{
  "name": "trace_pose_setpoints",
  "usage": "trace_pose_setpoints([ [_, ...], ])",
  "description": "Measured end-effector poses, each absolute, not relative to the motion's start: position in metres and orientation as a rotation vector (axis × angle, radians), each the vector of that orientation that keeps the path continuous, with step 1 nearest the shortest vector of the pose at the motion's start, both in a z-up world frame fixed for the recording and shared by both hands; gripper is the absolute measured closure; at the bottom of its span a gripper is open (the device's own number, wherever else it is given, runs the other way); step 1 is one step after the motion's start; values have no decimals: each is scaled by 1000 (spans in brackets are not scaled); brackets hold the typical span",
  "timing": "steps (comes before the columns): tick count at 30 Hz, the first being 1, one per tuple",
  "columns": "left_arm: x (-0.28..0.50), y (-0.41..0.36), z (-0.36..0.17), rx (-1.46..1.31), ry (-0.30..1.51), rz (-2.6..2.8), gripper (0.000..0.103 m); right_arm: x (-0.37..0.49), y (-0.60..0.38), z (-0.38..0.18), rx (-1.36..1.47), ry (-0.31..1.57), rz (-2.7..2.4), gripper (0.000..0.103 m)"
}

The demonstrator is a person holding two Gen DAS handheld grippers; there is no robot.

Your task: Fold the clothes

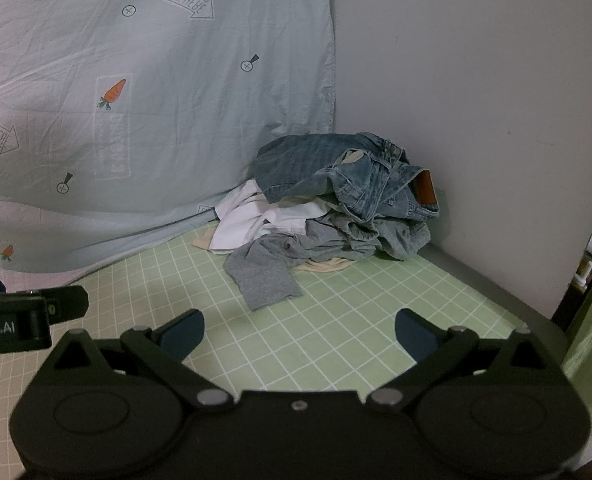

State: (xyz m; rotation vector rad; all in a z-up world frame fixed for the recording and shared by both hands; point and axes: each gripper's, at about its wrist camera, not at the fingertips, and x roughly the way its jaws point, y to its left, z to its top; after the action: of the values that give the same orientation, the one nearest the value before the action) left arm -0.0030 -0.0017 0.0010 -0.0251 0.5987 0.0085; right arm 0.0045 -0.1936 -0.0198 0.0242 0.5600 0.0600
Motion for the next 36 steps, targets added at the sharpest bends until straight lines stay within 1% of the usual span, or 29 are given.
trace_pose_setpoints([
  [16,5,-3,-3,-22,614,22,0,12,-195,-26,36,564,74,0],
  [25,24,-1,-11,-29,648,35,0,32,-201,-30,65,575,79,0],
  [31,55,-1,-19,-36,682,50,0,63,-217,-39,136,567,71,0],
  [36,91,1,-23,-40,709,69,0,109,-227,-50,152,588,71,0],
])
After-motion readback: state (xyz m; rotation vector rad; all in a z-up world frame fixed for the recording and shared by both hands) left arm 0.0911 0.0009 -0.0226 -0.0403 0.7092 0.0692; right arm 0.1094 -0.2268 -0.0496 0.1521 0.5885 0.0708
